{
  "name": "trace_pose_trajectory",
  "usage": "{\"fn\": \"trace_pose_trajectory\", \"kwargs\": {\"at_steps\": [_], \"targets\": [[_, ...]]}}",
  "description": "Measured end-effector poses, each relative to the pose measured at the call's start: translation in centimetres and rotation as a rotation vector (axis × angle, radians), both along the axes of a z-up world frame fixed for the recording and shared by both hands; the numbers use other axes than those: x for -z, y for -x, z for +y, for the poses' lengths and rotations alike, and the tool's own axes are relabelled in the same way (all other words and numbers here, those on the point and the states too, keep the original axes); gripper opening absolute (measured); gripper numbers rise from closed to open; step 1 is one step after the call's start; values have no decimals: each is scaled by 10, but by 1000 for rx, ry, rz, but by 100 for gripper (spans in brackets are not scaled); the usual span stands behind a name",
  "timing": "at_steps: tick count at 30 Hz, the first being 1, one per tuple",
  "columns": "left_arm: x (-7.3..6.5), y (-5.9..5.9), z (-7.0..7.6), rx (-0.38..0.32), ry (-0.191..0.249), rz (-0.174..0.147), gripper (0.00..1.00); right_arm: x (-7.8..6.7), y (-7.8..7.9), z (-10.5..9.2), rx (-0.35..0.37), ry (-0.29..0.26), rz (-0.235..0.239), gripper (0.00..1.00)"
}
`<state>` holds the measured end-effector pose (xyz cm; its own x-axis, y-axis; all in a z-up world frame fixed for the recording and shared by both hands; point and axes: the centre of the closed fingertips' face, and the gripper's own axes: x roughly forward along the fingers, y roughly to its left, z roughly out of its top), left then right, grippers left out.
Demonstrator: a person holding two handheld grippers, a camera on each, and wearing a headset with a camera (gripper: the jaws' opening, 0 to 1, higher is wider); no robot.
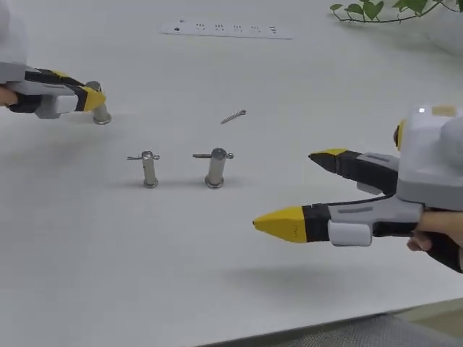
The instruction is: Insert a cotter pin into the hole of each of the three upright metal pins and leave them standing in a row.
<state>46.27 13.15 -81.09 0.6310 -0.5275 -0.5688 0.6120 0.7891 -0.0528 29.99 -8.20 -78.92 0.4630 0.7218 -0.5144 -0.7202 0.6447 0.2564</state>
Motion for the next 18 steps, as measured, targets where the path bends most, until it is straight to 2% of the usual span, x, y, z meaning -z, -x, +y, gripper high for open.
{"fn": "trace_pose_trajectory", "kwargs": {"at_steps": [6,12,18], "targets": [[2,3,-8,24,-15,-1,21,0,1,-2,10,-2,10,100],[2,4,-9,19,-37,-6,20,-2,-1,-3,21,7,-8,100],[7,1,-8,27,-67,3,13,-2,-1,-6,34,2,-10,100]]}}
